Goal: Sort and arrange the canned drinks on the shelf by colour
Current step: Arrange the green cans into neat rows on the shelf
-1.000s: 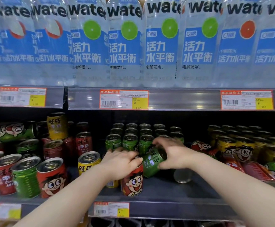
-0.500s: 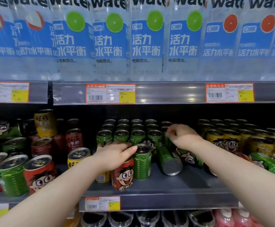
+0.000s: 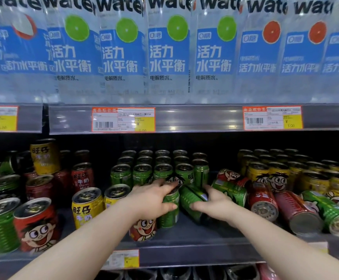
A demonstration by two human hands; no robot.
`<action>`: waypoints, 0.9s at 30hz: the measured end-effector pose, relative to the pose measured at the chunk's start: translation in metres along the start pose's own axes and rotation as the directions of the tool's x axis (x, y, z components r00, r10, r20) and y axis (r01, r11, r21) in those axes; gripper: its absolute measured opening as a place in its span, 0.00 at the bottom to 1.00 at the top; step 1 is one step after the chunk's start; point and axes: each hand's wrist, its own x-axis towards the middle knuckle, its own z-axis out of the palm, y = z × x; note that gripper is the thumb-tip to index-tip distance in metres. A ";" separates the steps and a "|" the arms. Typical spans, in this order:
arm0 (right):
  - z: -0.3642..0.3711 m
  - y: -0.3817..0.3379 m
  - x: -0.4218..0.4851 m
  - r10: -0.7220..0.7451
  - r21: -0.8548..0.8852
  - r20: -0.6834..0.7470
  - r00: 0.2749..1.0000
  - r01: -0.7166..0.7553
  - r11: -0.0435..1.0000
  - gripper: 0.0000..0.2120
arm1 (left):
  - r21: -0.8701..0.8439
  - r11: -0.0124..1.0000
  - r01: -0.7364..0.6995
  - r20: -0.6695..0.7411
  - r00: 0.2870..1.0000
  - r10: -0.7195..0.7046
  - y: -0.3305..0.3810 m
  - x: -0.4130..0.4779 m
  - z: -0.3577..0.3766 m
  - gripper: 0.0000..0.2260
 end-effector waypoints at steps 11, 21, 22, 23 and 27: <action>-0.010 0.040 -0.022 -0.041 0.125 0.034 0.999 0.036 0.991 0.46 | -0.017 1.000 0.010 0.019 1.000 -0.010 0.005 -0.002 -0.004 0.29; -0.035 0.030 -0.014 -0.197 -0.228 0.163 0.967 0.231 0.946 0.40 | 0.022 1.000 -0.013 -0.110 0.994 0.015 0.042 0.008 -0.012 0.36; -0.046 0.031 -0.012 -0.254 -0.302 0.079 0.964 0.266 0.915 0.34 | 0.033 0.998 -0.050 -0.110 0.993 0.054 0.049 0.010 -0.011 0.38; -0.057 0.032 -0.010 -0.309 -0.386 -0.009 0.951 0.282 0.878 0.30 | 0.051 0.996 -0.079 -0.098 0.992 0.083 0.055 0.012 -0.009 0.39; -0.077 0.039 0.001 -0.233 -0.772 -0.080 0.969 0.088 0.629 0.37 | 0.155 0.982 -0.110 -0.079 0.989 0.123 0.072 0.017 -0.002 0.40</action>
